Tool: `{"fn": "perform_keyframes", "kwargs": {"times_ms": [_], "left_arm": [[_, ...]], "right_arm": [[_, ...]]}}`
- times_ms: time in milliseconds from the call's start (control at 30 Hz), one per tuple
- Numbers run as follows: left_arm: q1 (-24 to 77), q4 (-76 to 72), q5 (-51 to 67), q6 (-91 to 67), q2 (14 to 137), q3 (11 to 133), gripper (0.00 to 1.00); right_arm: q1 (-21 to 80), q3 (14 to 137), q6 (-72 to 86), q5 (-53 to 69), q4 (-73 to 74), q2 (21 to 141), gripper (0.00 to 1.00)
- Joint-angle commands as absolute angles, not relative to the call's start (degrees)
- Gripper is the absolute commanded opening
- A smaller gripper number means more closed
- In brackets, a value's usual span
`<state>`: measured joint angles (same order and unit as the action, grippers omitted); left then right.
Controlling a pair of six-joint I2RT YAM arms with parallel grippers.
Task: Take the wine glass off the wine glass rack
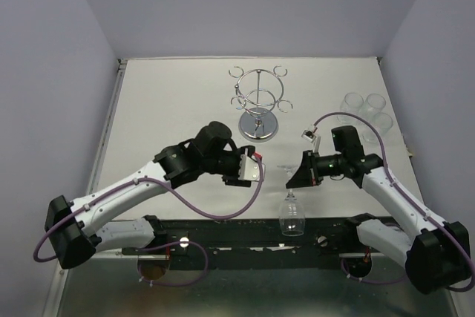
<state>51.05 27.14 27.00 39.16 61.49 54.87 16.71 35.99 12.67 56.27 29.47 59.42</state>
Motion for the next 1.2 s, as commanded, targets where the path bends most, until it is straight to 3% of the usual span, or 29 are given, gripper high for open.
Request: {"fn": "perform_keyframes", "kwargs": {"times_ms": [0, 500, 1167], "left_arm": [[56.6, 22.9, 28.5, 38.4, 67.1, 56.2, 0.6], [61.3, 8.3, 15.8, 29.3, 83.3, 58.1, 0.56], [61.3, 6.9, 17.0, 31.9, 89.5, 61.8, 0.4]], "right_arm": [[17.0, 31.0, 17.6, 60.4, 26.7, 55.6, 0.01], [17.0, 27.3, 22.2, 61.0, 19.7, 57.4, 0.01], [17.0, 27.0, 22.5, 60.2, 19.0, 56.4, 0.01]]}}
